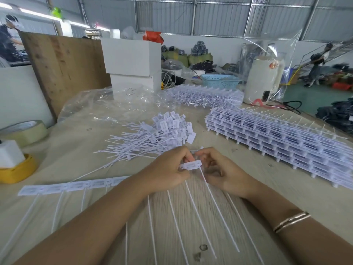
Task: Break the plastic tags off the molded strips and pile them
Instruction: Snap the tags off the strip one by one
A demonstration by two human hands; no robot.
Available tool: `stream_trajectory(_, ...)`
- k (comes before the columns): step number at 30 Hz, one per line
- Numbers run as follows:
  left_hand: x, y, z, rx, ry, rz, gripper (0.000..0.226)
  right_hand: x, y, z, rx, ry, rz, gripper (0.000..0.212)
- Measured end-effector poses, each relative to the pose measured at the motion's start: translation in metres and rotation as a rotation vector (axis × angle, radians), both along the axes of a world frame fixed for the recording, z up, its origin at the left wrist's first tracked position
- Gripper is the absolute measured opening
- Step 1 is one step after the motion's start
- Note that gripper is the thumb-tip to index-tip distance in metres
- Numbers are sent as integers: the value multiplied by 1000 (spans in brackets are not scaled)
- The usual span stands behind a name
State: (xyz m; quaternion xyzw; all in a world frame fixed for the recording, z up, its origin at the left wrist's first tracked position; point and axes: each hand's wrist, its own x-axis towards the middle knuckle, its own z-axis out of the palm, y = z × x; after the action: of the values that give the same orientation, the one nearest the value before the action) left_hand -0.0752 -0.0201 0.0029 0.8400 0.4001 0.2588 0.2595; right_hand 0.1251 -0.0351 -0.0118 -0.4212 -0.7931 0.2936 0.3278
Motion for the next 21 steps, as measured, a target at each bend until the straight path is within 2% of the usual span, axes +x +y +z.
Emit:
stream_trajectory(5, 3, -1, -1, -25, -16, -10, 14, -4, 3, 4, 447, -275, -68, 37)
stream_trajectory(7, 1, -1, 2, -72, -44, -7, 11, -2, 4, 5, 566, -335, -102, 31)
stream_trajectory(9, -3, 1, 5, -83, -7, 15, 11, -1, 5, 4, 597, -333, -129, 24)
stream_trajectory(14, -12, 10, 0, -83, 171, -27, 30, -2, 4, 6, 663, -376, -150, 20)
stream_trajectory(21, -16, 17, -2, -97, 118, -61, 37, -8, 3, 5, 630, -530, -81, 33)
